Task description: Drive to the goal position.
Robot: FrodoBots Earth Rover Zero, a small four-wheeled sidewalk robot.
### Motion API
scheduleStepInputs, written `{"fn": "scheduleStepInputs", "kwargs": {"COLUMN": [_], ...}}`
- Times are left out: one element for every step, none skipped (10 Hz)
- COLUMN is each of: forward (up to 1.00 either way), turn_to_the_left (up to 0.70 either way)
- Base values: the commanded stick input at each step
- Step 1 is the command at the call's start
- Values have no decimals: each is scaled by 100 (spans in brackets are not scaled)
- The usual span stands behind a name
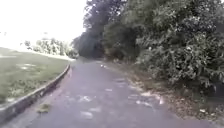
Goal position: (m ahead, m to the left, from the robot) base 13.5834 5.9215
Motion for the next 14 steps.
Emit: {"fn": "scheduleStepInputs", "kwargs": {"forward": [100, 100, 100, 100, 100, 100, 100, 100, 100, 100, 100, 100, 100, 100], "turn_to_the_left": [0, 27, 27, 27, 27, 27, 27, 27, 27, 27, 27, 0, 0, 0]}}
